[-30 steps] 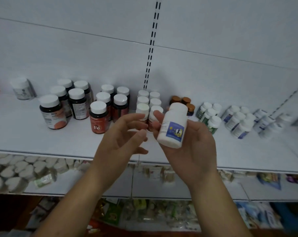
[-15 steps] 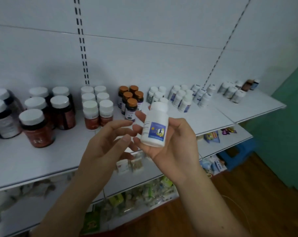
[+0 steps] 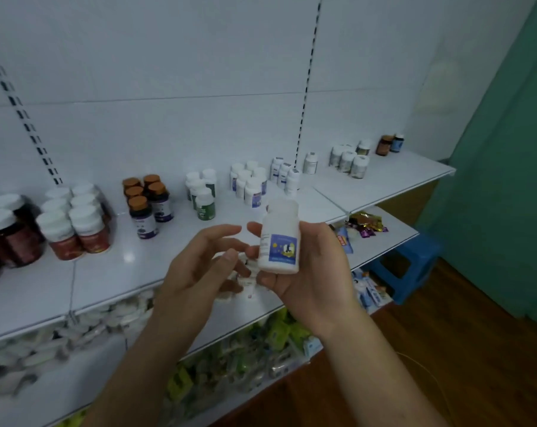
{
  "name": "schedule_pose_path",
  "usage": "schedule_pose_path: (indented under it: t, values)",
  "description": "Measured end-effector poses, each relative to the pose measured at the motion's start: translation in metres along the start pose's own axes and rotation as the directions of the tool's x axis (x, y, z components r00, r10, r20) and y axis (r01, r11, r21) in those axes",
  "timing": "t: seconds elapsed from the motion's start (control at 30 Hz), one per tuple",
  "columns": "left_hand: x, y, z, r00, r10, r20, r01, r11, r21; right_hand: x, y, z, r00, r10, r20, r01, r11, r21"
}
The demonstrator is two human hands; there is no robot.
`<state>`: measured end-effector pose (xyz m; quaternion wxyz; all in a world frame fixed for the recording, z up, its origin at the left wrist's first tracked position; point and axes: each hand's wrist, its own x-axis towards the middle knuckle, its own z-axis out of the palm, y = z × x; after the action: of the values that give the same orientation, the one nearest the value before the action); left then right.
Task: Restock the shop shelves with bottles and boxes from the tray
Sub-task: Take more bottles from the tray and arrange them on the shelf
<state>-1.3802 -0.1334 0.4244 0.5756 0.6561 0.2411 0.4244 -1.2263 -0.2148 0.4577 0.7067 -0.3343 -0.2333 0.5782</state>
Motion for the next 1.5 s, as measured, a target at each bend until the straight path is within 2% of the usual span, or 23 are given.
schedule_pose_path:
  t: [0.23,0.37,0.5,0.57,0.67,0.73,0.8,0.9,1.0,1.07,1.37,1.5]
  values:
    - [0.023,-0.009,0.067,1.0,-0.015,-0.021,0.015,0.999,0.04,0.003,-0.041,-0.074,0.992,-0.059,-0.113,0.04,0.987,-0.157]
    - [0.047,-0.019,0.08,0.997,-0.042,-0.065,0.045,0.998,0.033,0.03,-0.053,-0.104,0.985,-0.075,-0.157,0.043,0.979,-0.198]
    - [0.08,-0.037,0.086,0.996,-0.035,-0.084,0.042,0.995,0.085,0.078,-0.058,-0.129,0.973,-0.159,-0.166,0.097,0.94,-0.328]
    - [0.102,-0.048,0.086,0.996,-0.024,-0.089,0.035,0.992,0.121,0.112,-0.059,-0.14,0.958,-0.251,-0.138,0.146,0.843,-0.518]
    - [0.141,-0.07,0.083,0.994,-0.004,-0.111,0.027,0.978,0.207,0.173,-0.06,-0.158,0.936,-0.341,-0.082,0.163,0.631,-0.758]
    - [0.169,-0.085,0.079,0.992,-0.009,-0.122,0.04,0.966,0.255,0.215,-0.058,-0.169,0.939,-0.339,-0.053,0.152,0.549,-0.822]
    - [0.192,-0.098,0.076,0.992,-0.019,-0.126,0.058,0.947,0.317,0.253,-0.054,-0.181,0.952,-0.304,-0.047,0.121,0.51,-0.852]
    - [0.218,-0.111,0.068,0.997,0.001,-0.081,0.042,0.847,0.529,0.297,-0.046,-0.195,0.967,-0.254,-0.015,0.104,0.447,-0.888]
    - [0.236,-0.121,0.055,0.996,0.088,0.035,-0.077,0.529,0.845,0.329,-0.033,-0.208,0.971,-0.237,0.031,0.126,0.4,-0.908]
    - [0.243,-0.128,0.048,0.995,0.072,0.065,-0.089,0.407,0.909,0.342,-0.026,-0.212,0.973,-0.226,0.053,0.142,0.401,-0.905]
    - [0.238,-0.141,0.05,0.997,0.003,-0.081,0.076,0.308,0.948,0.371,-0.013,-0.22,0.972,-0.202,0.122,0.197,0.406,-0.892]
    - [0.232,-0.134,0.065,0.987,0.014,-0.163,0.155,0.243,0.958,0.376,-0.011,-0.228,0.963,-0.191,0.189,0.256,0.443,-0.859]
